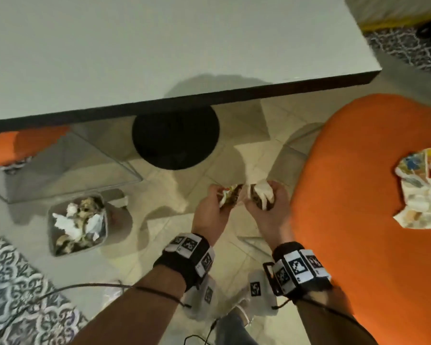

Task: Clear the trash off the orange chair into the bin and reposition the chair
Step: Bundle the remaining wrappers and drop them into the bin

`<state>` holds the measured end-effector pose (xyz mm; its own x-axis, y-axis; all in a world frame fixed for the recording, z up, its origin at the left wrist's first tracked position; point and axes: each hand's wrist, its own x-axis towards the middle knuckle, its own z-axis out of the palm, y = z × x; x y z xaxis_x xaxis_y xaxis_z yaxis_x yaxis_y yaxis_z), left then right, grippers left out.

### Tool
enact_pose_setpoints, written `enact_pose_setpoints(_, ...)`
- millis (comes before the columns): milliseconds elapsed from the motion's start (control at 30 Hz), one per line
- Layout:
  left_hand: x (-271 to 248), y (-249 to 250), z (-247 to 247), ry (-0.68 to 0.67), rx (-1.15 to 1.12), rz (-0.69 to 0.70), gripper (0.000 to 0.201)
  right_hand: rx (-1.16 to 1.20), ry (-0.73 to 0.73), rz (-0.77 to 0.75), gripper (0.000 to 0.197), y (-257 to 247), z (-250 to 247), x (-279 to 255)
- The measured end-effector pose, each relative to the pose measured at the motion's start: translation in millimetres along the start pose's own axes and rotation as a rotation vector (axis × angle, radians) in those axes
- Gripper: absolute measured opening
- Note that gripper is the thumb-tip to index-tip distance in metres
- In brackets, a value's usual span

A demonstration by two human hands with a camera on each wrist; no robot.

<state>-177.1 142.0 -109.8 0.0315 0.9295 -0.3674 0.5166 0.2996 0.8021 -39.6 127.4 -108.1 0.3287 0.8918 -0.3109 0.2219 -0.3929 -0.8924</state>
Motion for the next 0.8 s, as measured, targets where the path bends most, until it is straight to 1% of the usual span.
enact_pose_setpoints(100, -13, -75, -77, 0.113, -0.049, -0.155, 0.025, -0.130, -0.124, -0.038, 0.054, -12, 89, -22)
enact_pose_setpoints(200, -29, -154, -151, 0.226, -0.121, -0.337, 0.030, -0.265, -0.259, -0.090, 0.056, -21, 179, -49)
enact_pose_setpoints(267, -44, -201, -198, 0.310, -0.188, -0.433, 0.030, -0.333, -0.352, -0.076, 0.057, -23, 239, -68)
enact_pose_setpoints(333, -52, -244, -242, 0.392, -0.179, -0.495, 0.027, -0.370, -0.421, -0.046, 0.057, -24, 298, -81)
enact_pose_setpoints(400, -54, -279, -278, 0.439, -0.095, -0.569, 0.039, -0.417, -0.482, -0.042, 0.057, -22, 353, -91)
enact_pose_setpoints(467, -51, -315, -304, 0.476, -0.077, -0.613, 0.048, -0.466, -0.531, -0.049, 0.058, -18, 403, -99)
enact_pose_setpoints(533, -44, -345, -321, 0.519, -0.127, -0.632, 0.048, -0.529, -0.571, -0.065, 0.060, -12, 445, -105)
enact_pose_setpoints(600, -35, -366, -329, 0.571, -0.165, -0.604, 0.045, -0.600, -0.601, -0.103, 0.061, -4, 477, -105)
enact_pose_setpoints(667, -23, -383, -332, 0.621, -0.174, -0.520, 0.041, -0.669, -0.617, -0.133, 0.063, 7, 503, -102)
enact_pose_setpoints(733, -10, -397, -334, 0.642, -0.160, -0.426, 0.041, -0.744, -0.613, -0.156, 0.064, 18, 522, -97)
enact_pose_setpoints(767, -5, -404, -334, 0.636, -0.143, -0.382, 0.042, -0.786, -0.618, -0.167, 0.066, 24, 529, -94)
enact_pose_setpoints(800, 0, -411, -334, 0.596, -0.112, -0.354, 0.044, -0.835, -0.634, -0.177, 0.072, 29, 535, -92)
